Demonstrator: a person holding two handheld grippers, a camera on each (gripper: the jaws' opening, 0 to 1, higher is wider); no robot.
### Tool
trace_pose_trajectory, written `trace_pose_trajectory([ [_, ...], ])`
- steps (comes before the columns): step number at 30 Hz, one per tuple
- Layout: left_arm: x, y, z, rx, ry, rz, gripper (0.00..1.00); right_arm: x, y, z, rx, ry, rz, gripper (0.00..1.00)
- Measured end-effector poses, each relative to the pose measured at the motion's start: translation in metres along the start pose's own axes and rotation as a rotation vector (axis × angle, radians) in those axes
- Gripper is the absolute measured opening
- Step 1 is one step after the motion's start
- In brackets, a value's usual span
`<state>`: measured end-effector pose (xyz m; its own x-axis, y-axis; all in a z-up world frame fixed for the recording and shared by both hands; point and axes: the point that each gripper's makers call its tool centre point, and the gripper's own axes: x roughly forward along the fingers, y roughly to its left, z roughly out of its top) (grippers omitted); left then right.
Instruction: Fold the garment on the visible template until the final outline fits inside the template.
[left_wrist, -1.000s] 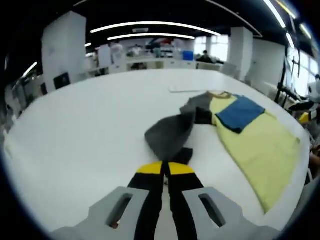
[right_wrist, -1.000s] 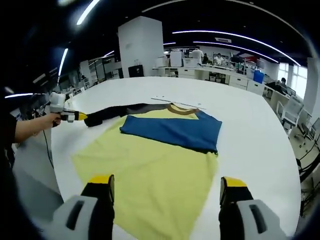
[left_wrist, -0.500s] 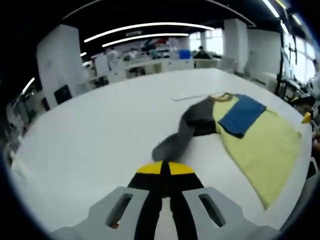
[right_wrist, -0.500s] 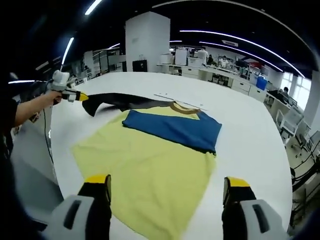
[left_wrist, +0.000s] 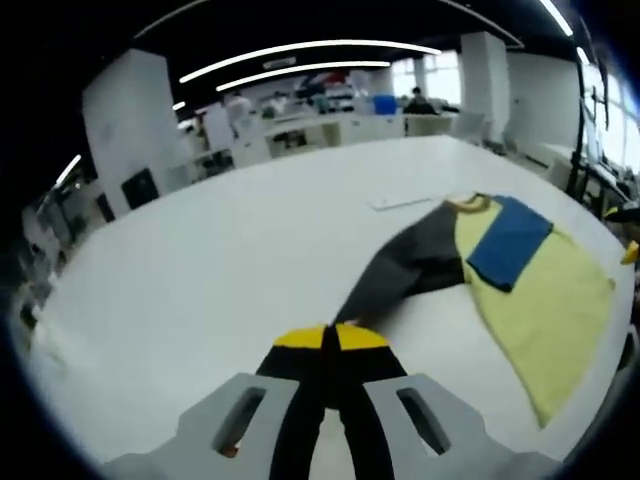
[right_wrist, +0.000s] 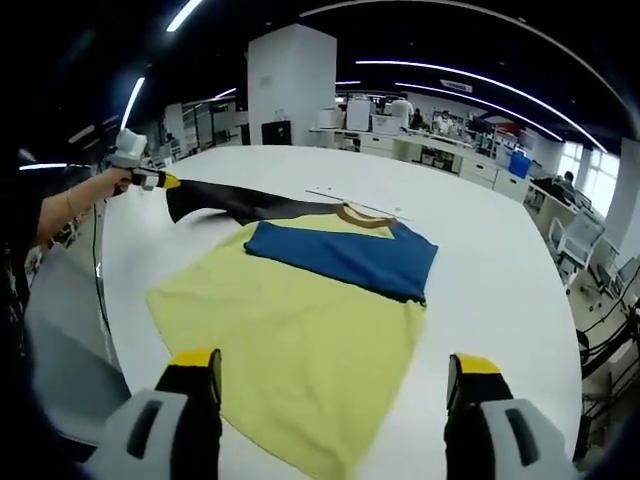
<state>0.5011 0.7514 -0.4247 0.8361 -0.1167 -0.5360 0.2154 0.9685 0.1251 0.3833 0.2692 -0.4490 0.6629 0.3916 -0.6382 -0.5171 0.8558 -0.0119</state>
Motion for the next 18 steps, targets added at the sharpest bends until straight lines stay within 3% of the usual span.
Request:
trace_pose_trajectory([
  [6, 0.014, 0.014, -0.001, -0.003, 0.017, 0.029, 0.0, 0.002, 0.0, 0.0, 0.005, 0.003, 0.001, 0.94],
  [18, 0.05, 0.046, -0.02, -0.019, 0.073, 0.125, 0.0, 0.011, -0.006, -0.003, 0.013, 0.024, -0.002, 0.93],
])
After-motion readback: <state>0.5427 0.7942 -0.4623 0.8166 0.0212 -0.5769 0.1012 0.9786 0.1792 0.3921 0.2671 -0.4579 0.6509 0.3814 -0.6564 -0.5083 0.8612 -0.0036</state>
